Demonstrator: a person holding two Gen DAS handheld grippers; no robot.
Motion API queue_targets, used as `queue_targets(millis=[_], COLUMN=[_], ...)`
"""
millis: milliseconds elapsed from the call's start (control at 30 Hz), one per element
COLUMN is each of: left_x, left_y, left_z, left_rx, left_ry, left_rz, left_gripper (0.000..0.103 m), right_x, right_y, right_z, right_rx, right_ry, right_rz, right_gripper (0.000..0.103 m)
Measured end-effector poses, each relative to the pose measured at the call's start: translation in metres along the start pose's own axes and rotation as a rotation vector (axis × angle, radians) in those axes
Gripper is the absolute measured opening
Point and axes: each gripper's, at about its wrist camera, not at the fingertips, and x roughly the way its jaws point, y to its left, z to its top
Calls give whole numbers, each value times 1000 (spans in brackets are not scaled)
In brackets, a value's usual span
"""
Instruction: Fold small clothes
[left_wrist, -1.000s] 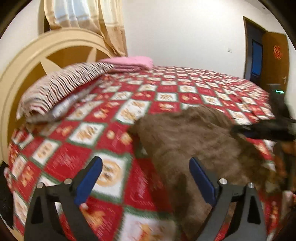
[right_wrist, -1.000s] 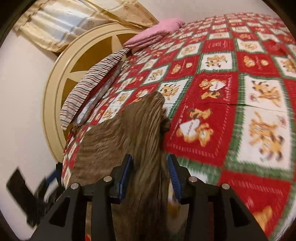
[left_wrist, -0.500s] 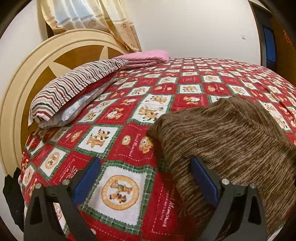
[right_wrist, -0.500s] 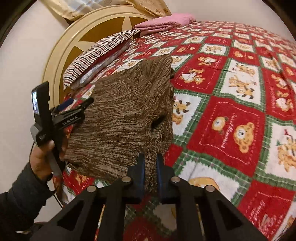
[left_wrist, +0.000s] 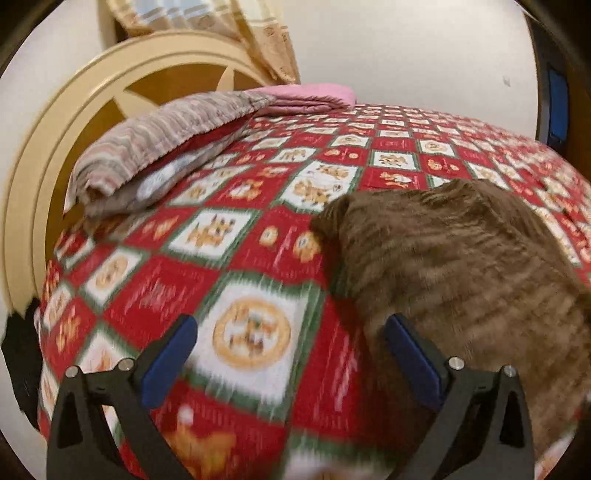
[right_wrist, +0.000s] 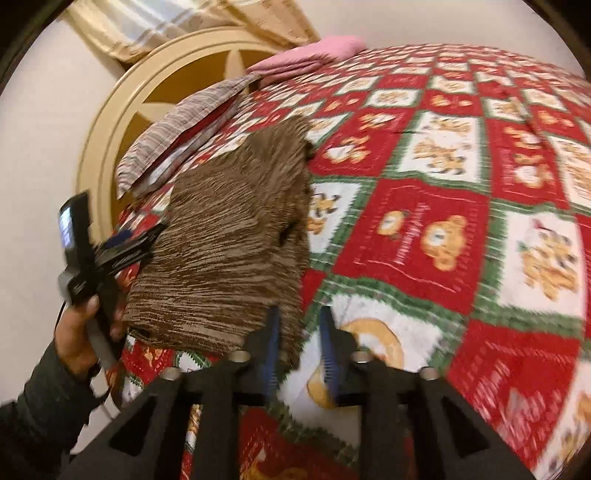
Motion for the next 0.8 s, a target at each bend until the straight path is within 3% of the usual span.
queue_targets(millis=[33, 233, 367, 567, 800], left_x=[-6, -51, -86, -119, -125], left_y=[2, 4, 6, 4, 5], left_z=[-5, -17, -7, 4, 7], left_rx=[-10, 6, -6, 22, 12], left_ry=[0, -48, -118, -203, -218], left_rz=[-12, -59, -97, -142, -160], left_gripper=[103, 103, 103, 103, 103], right_x=[-7, -59, -76, -91, -101], right_y=[2, 40, 76, 112, 125], right_z=[-2, -5, -4, -2, -3], right_rx=[12, -19, -102, -157, -157], right_ry=[-15, -191, -281, -340, -357], right_rz=[-28, -115, -161, -166, -168], right_gripper=[38, 39, 62, 62, 62])
